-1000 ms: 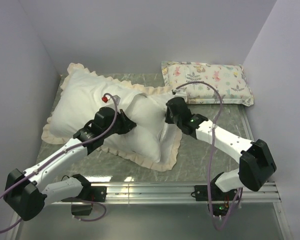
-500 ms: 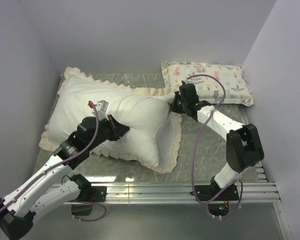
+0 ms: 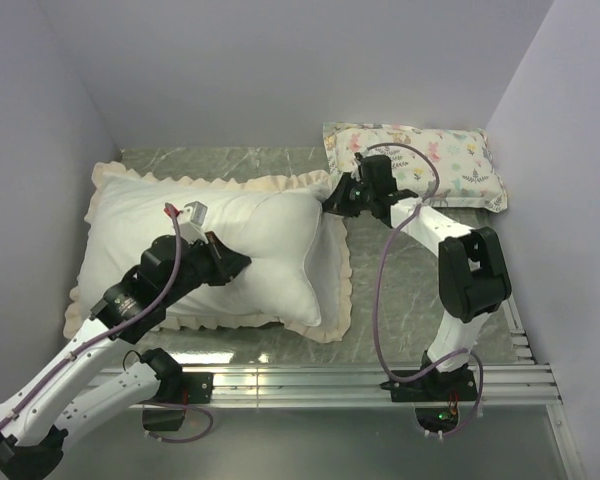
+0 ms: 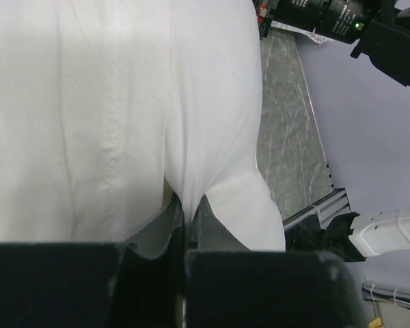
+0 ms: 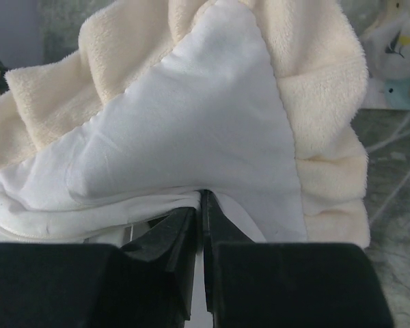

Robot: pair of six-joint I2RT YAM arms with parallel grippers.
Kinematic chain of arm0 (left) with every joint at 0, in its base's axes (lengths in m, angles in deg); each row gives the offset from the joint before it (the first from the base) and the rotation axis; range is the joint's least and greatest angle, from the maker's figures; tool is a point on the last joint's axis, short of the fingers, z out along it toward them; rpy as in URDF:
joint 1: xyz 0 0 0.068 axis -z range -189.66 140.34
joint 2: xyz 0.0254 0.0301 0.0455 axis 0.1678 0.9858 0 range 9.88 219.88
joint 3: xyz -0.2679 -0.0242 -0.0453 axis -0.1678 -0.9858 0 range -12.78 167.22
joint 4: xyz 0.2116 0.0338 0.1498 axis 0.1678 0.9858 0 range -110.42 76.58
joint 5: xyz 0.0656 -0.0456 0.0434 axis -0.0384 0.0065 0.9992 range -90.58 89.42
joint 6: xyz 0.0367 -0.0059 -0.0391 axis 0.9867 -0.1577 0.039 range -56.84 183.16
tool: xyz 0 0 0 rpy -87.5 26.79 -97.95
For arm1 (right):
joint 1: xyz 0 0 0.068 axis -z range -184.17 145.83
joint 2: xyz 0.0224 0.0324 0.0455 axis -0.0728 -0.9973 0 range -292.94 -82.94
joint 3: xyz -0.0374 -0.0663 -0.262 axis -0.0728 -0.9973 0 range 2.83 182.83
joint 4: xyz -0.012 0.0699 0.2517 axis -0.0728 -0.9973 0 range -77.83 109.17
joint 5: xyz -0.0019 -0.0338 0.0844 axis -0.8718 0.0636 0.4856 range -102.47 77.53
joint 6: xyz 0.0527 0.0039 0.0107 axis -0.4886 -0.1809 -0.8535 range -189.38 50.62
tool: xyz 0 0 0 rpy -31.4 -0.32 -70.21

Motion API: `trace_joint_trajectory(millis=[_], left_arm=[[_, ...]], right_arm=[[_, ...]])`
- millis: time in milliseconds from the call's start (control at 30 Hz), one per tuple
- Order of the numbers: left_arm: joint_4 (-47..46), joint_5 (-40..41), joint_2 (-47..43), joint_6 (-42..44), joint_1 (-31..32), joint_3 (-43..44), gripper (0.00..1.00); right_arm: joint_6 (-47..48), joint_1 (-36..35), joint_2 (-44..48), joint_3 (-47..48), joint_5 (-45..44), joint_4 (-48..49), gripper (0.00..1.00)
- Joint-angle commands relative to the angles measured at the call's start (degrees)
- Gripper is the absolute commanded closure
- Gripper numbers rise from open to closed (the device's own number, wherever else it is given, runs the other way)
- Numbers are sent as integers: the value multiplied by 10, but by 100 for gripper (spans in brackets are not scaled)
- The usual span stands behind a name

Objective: Remove the pillowcase from the pillow

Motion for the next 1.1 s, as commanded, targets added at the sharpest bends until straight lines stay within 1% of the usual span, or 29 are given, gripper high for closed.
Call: trace_joint_trajectory(millis=[0, 133, 267, 367, 700, 767, 800, 900, 933, 1000, 1033, 1067], left_arm=[[-22, -56, -38, -4, 9, 61, 100], [-16, -105, -36, 8, 9, 74, 99], [-3, -133, -28, 19, 10, 80, 99], [-12, -143, -36, 17, 11, 77, 99], [3, -185, -36, 21, 10, 96, 100], [10, -169, -43, 20, 11, 96, 100], [5, -149, -46, 19, 10, 95, 100], [-29, -121, -50, 10, 11, 87, 99], [-65, -99, -44, 7, 10, 83, 100], [-100, -61, -35, -15, 10, 71, 99], [-143, -20, -28, -23, 10, 65, 100], [-173, 1, -25, -46, 11, 46, 100]], right_arm=[[0, 37, -23, 40, -39, 50, 88], [0, 39, -42, 65, -34, 38, 88], [1, 40, -59, 90, -33, 30, 88], [-2, 39, -68, 99, -30, 31, 88], [-1, 40, -113, 133, -18, 19, 87], [0, 39, -122, 146, -16, 13, 87], [-7, 36, -119, 141, -8, 27, 87], [-9, 14, -90, 94, -11, 54, 87], [-4, 8, -72, 65, -17, 55, 87], [-12, -9, -47, 20, -15, 105, 87], [-19, -14, -17, -32, -6, 127, 85], [-25, -16, -1, -59, 0, 149, 82]])
